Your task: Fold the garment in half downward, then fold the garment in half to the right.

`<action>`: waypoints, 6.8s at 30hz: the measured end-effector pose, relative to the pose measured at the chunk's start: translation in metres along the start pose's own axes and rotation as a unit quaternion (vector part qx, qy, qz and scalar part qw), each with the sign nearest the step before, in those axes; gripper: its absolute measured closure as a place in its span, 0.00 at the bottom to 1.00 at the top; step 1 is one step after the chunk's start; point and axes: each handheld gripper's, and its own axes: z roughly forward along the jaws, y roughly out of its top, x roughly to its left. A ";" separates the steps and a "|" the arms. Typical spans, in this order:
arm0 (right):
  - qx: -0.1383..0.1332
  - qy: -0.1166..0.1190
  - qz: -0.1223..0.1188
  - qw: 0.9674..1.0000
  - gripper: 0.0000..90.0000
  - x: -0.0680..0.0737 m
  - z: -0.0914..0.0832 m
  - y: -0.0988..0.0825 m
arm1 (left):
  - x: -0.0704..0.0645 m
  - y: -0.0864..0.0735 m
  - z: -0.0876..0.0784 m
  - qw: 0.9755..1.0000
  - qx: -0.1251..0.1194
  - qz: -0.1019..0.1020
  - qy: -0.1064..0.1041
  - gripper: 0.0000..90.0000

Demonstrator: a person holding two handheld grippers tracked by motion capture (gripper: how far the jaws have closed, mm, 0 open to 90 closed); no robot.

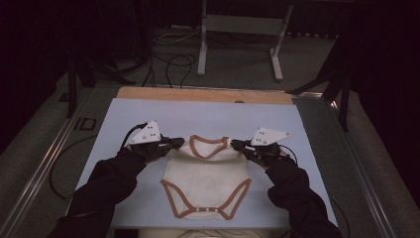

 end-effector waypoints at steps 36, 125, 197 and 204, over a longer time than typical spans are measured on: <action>0.038 0.081 0.033 0.995 0.95 0.070 0.001 -0.063 | -0.066 -0.075 0.006 0.995 0.035 -0.057 -0.073 0.98; 0.000 0.102 0.082 0.991 0.16 0.034 -0.001 -0.058 | -0.046 -0.070 -0.001 0.996 0.023 -0.077 -0.035 0.00; 0.136 0.042 0.154 0.978 0.92 -0.043 0.046 -0.105 | 0.044 -0.098 0.058 0.970 0.188 -0.152 0.029 0.96; 0.135 0.038 0.147 0.979 0.95 -0.042 0.043 -0.100 | 0.042 -0.098 0.057 0.971 0.178 -0.155 0.037 0.99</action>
